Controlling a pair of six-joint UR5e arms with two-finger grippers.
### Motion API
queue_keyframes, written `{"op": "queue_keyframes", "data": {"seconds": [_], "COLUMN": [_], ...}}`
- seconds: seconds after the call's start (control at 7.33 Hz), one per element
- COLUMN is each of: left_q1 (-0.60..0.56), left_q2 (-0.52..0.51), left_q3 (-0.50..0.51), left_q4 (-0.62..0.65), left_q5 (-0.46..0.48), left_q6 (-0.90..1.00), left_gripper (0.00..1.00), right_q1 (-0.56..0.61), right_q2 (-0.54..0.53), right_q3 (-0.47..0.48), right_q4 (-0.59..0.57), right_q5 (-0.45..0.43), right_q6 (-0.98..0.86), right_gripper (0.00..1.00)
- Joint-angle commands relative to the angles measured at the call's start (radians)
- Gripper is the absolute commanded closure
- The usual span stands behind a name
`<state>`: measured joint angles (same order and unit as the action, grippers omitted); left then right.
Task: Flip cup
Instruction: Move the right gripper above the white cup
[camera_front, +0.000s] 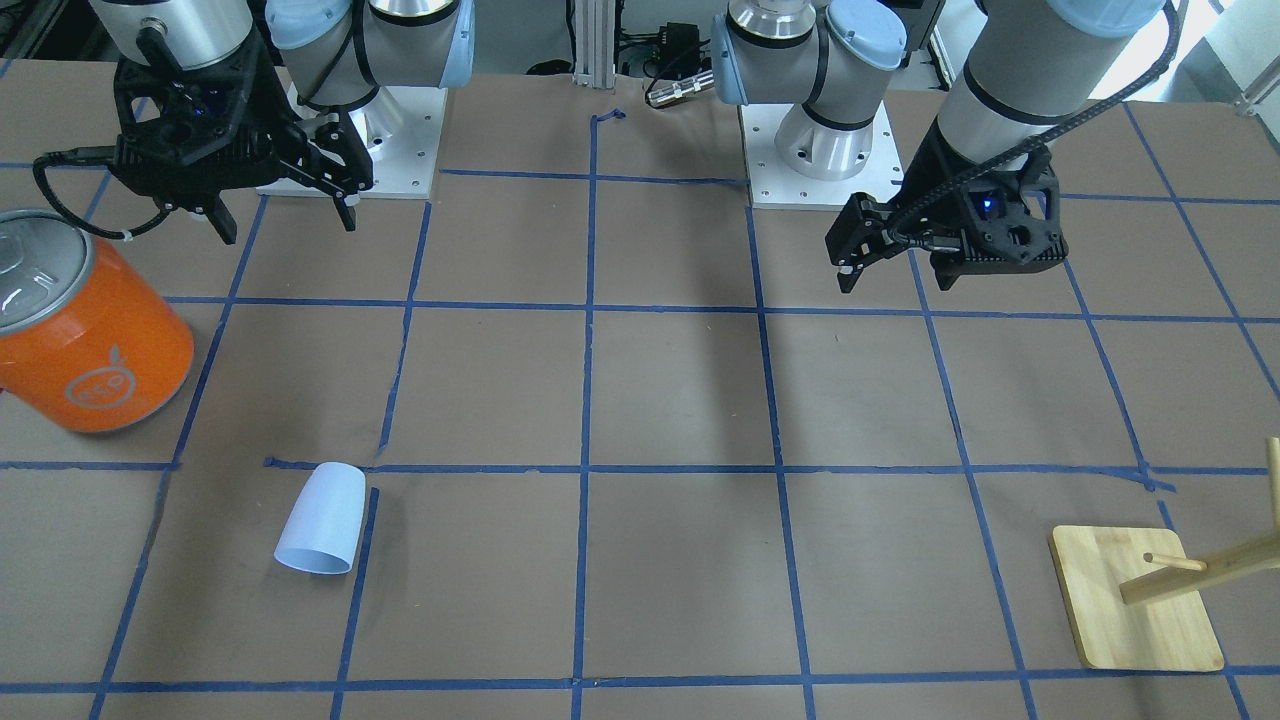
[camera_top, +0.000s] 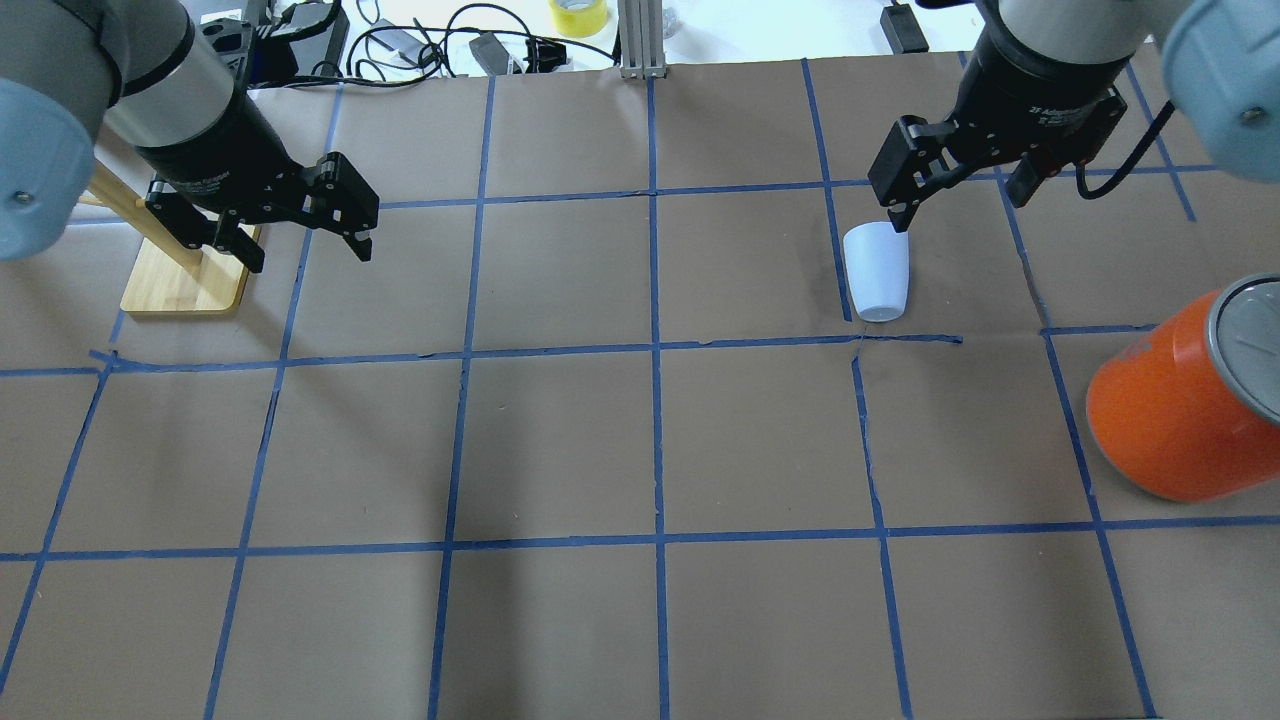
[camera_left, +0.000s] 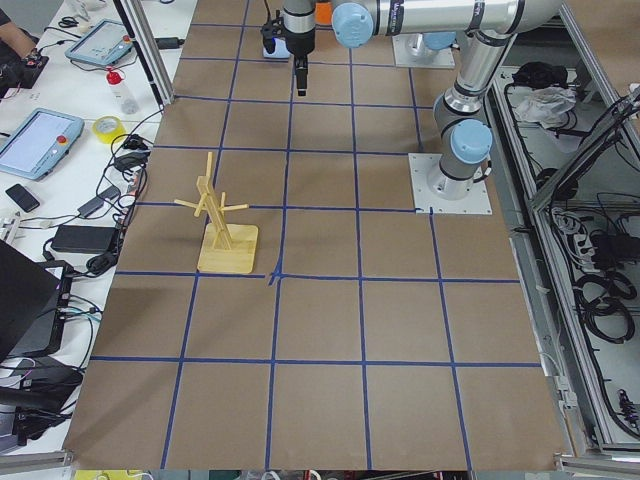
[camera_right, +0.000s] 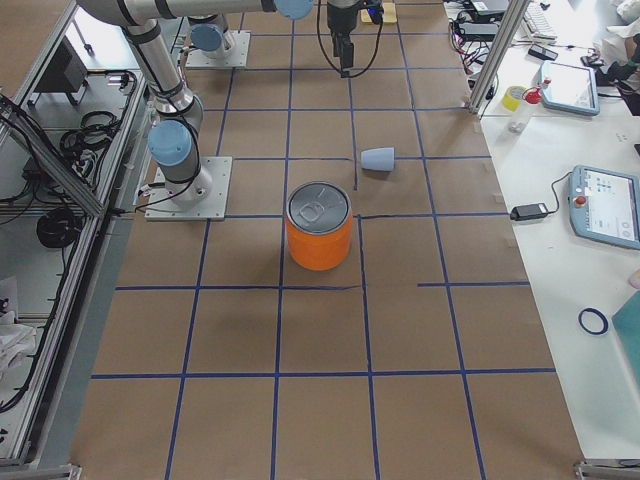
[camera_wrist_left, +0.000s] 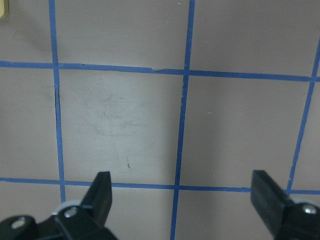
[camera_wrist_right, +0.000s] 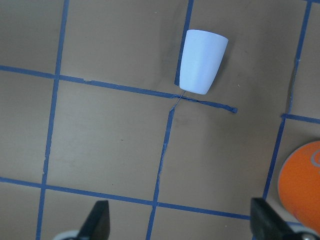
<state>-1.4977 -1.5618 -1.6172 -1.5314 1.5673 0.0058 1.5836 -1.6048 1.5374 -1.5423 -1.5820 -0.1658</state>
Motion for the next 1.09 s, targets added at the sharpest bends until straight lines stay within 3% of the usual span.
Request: {"op": "queue_keyframes", "data": {"seconds": [0.0, 0.55, 0.68, 0.95], "left_q1": [0.002, 0.002, 0.004, 0.002], "left_q2": [0.005, 0.008, 0.011, 0.016], "left_q3": [0.002, 0.002, -0.001, -0.009], "left_q4": [-0.004, -0.006, -0.009, -0.009], "left_q5": [-0.009, 0.016, 0.022, 0.023], "left_q6": [0.003, 0.013, 0.013, 0.013], "left_gripper": [0.0, 0.0, 0.0, 0.0], "right_q1": [-0.002, -0.008, -0.06, -0.097], "right_q2": [0.0, 0.009, 0.043, 0.22], "right_q3": [-0.011, 0.003, -0.009, -0.008], "right_q4": [0.002, -0.013, -0.045, -0.264], "right_q5": [-0.004, 0.013, 0.02, -0.004], "right_q6": [-0.001, 0.037, 0.035, 0.043], "right_gripper": [0.0, 0.0, 0.0, 0.0]}}
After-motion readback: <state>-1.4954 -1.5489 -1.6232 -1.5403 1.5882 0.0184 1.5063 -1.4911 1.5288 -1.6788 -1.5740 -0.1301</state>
